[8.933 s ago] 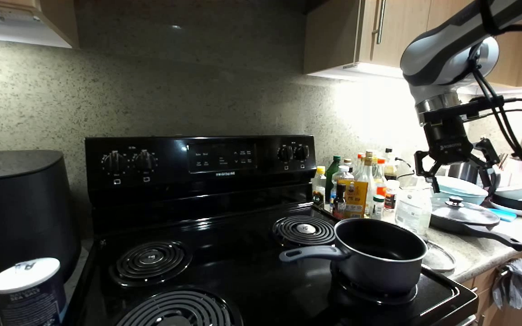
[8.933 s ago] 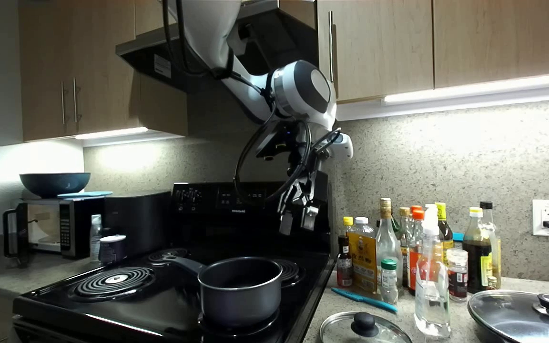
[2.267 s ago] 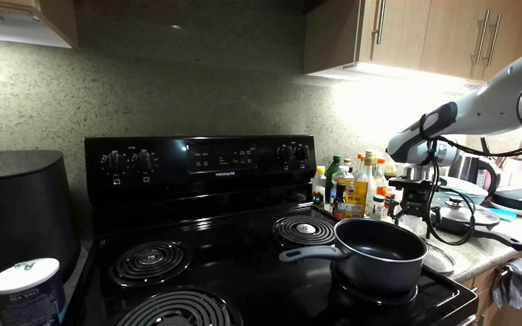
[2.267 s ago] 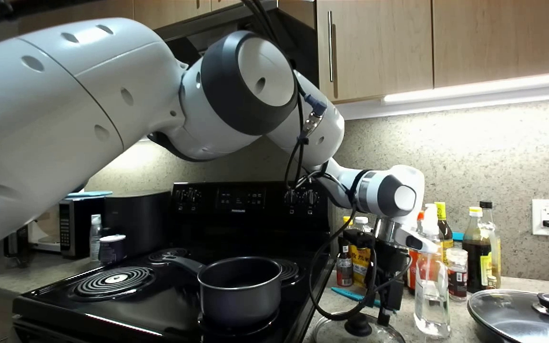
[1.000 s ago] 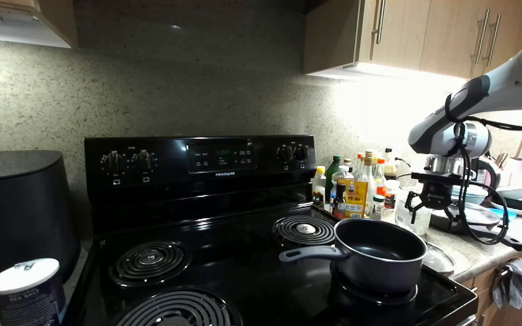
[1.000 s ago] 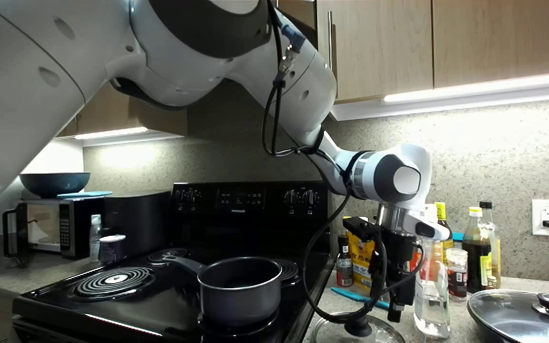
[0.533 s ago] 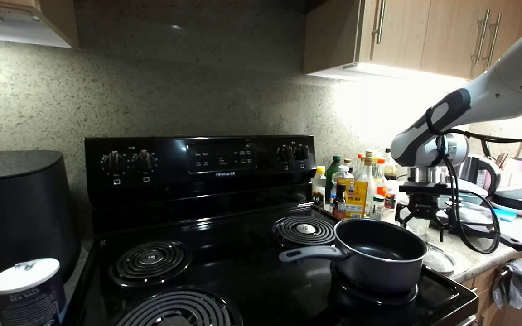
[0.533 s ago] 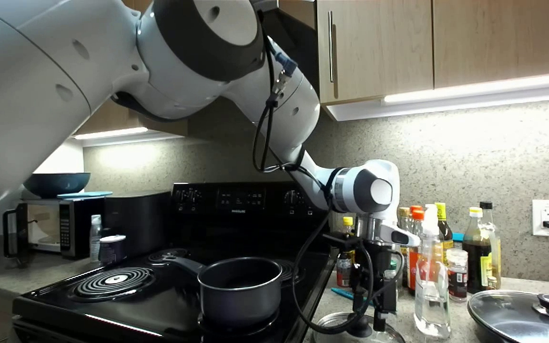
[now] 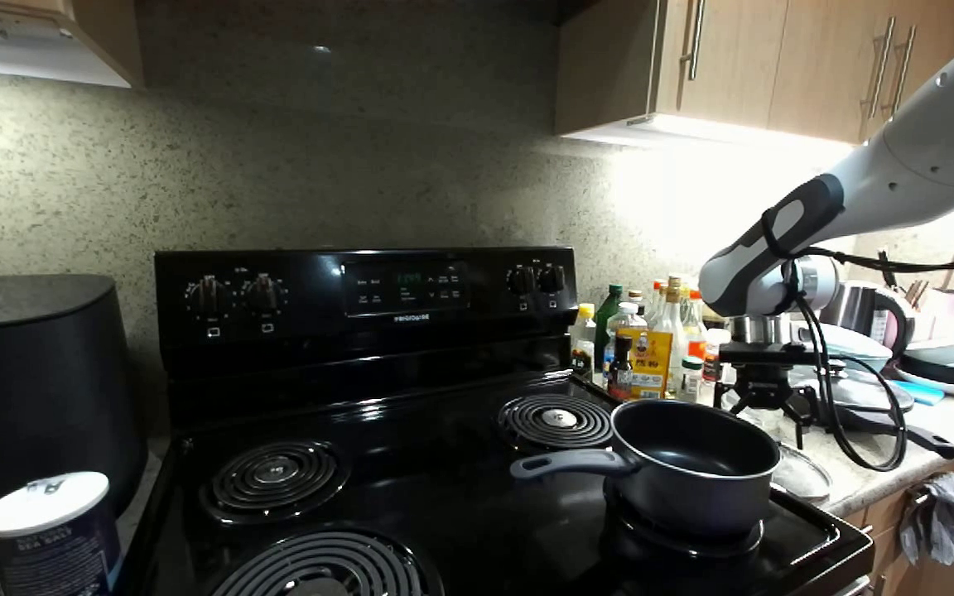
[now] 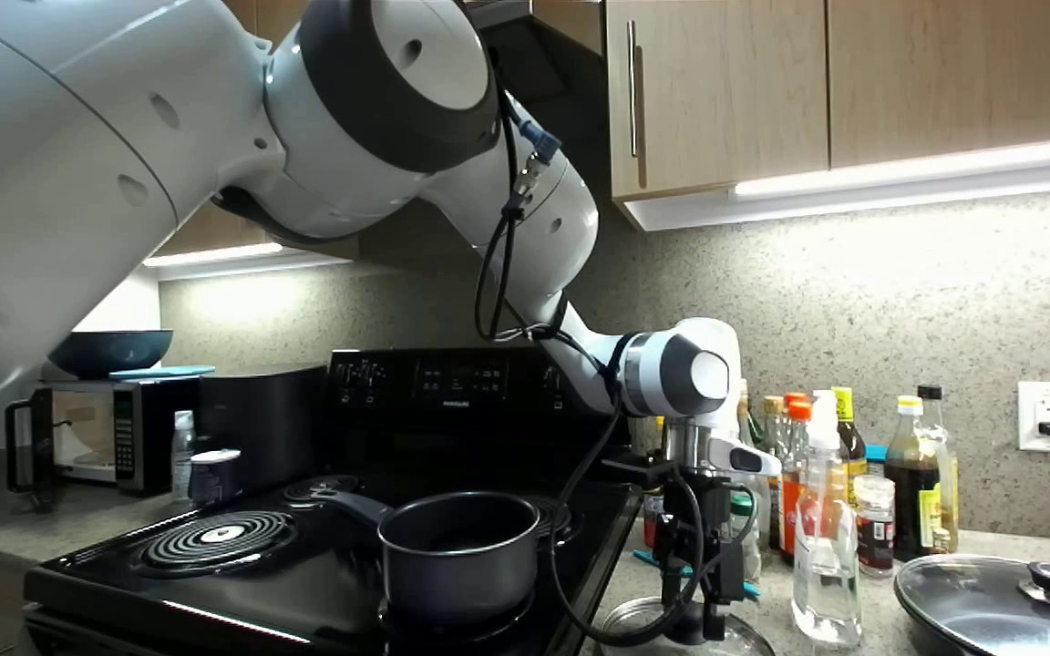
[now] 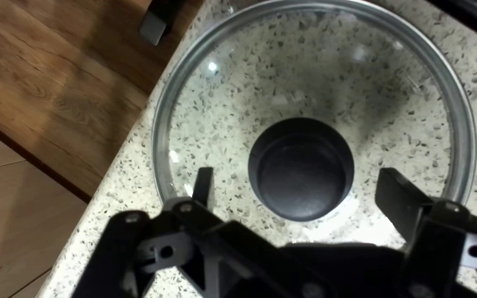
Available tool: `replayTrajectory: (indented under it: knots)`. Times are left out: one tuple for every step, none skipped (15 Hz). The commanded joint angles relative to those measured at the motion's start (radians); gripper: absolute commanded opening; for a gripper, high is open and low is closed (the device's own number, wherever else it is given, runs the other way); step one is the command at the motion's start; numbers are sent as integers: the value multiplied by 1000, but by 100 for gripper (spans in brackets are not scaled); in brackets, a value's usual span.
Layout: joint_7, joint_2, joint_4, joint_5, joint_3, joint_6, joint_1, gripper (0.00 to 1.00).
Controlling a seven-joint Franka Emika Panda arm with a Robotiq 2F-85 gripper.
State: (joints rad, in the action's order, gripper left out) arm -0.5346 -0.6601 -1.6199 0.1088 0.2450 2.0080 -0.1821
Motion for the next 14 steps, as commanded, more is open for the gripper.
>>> replayTrajectory:
  knots:
    - [-2,-2,0,-19,9,-4,12,75]
    - [1,-3,1,-17,7,0,11,73]
    - [2,-4,5,-15,6,-1,10,67]
    - [5,-5,10,-12,5,-3,8,59]
    - [6,-6,13,-10,3,-3,7,53]
    - [8,-7,18,-8,3,-7,5,47]
    - [9,-8,21,-7,2,-9,4,41]
    - [11,-8,27,-4,1,-13,1,35]
    - [12,-9,33,0,0,-16,-2,29]
    - [10,-11,40,3,-1,-18,-3,72]
    - [8,-16,48,2,0,-32,-4,73]
    - [1,-5,36,0,2,-9,1,50]
    - [1,-6,38,0,2,-11,1,55]
    - [1,-8,39,0,3,-12,1,63]
